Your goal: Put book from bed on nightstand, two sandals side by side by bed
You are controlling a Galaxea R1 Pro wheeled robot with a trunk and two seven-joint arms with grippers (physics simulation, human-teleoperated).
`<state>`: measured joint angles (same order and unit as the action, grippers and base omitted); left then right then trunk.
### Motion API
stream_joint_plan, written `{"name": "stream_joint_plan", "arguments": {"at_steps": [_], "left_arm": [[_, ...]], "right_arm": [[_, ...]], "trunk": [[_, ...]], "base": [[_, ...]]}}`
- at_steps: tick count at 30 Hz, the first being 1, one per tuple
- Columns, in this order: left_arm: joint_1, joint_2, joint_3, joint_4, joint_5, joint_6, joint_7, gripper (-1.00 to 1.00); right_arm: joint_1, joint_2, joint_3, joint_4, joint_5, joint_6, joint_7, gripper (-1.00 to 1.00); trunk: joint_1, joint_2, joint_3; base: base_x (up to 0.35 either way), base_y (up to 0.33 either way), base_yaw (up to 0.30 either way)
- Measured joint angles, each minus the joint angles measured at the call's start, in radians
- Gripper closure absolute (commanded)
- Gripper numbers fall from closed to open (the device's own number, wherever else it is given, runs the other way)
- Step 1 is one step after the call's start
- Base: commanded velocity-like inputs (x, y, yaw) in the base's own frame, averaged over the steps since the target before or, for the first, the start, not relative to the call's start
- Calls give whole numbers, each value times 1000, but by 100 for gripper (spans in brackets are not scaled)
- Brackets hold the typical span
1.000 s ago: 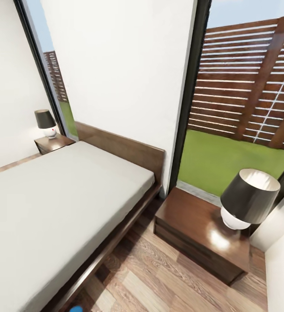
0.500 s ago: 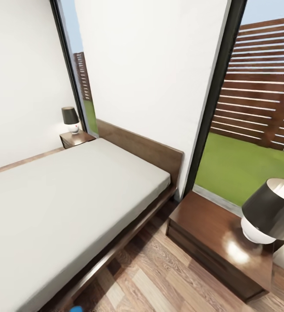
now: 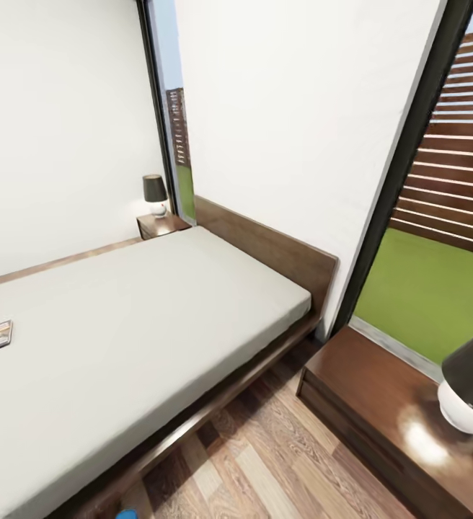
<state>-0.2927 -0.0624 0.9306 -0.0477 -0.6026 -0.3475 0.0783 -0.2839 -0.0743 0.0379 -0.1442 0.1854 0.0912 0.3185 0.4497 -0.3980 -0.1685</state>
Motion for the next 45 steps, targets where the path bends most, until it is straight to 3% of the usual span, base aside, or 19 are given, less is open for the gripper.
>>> {"name": "stream_joint_plan", "arguments": {"at_steps": [30, 36, 45], "left_arm": [[1, 0, 0, 0, 0, 0, 0, 100], [1, 0, 0, 0, 0, 0, 0, 100], [1, 0, 0, 0, 0, 0, 0, 100]], "right_arm": [[0, 7, 1, 3, 0, 0, 0, 100], [0, 11, 1, 4, -2, 0, -58, 100], [0, 12, 2, 5, -3, 0, -81, 100]], "trunk": [[0, 0, 0], [0, 0, 0], [0, 0, 0]], "base": [[-32, -26, 292], [0, 0, 293], [0, 0, 293]]}}
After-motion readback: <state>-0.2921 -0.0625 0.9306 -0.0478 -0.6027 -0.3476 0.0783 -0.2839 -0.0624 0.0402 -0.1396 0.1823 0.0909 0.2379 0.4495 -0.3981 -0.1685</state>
